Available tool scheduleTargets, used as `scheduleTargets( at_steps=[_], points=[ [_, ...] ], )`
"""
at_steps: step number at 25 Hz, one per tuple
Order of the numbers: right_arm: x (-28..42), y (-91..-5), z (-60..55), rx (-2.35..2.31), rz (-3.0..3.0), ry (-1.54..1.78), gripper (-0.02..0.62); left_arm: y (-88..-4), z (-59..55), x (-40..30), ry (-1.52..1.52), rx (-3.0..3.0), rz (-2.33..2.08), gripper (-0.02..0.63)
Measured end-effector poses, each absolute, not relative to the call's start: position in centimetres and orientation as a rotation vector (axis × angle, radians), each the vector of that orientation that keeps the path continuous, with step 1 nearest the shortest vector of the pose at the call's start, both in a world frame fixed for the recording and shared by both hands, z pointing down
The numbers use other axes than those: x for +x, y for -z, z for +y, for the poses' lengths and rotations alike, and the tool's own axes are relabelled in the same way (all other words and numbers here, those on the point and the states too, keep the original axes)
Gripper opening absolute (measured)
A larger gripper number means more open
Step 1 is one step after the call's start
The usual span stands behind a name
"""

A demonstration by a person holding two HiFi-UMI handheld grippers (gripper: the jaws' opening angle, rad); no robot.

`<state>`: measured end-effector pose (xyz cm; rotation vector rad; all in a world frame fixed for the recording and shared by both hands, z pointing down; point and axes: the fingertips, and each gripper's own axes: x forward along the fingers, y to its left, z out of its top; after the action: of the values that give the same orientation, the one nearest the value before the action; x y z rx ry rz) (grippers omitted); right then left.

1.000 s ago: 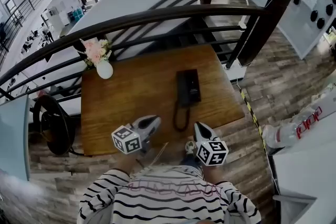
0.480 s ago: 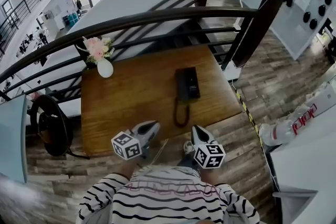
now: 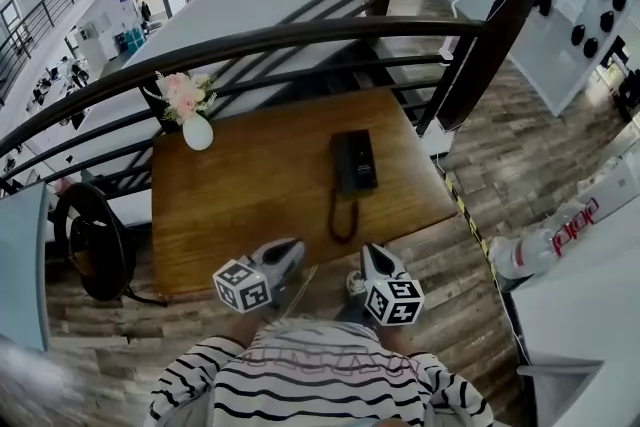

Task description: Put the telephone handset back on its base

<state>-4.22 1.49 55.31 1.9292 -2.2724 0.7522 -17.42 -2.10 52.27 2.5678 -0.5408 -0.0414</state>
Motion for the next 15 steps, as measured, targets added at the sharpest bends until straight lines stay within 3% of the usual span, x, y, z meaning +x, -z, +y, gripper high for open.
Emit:
scheduleTargets(
  at_steps=[15],
  points=[
    [-3.64, -55.48, 1.11, 1.928, -2.259, -0.751, 0.0, -52.58, -2.34, -17.83, 0.085, 2.518, -0.583, 0.002]
  ],
)
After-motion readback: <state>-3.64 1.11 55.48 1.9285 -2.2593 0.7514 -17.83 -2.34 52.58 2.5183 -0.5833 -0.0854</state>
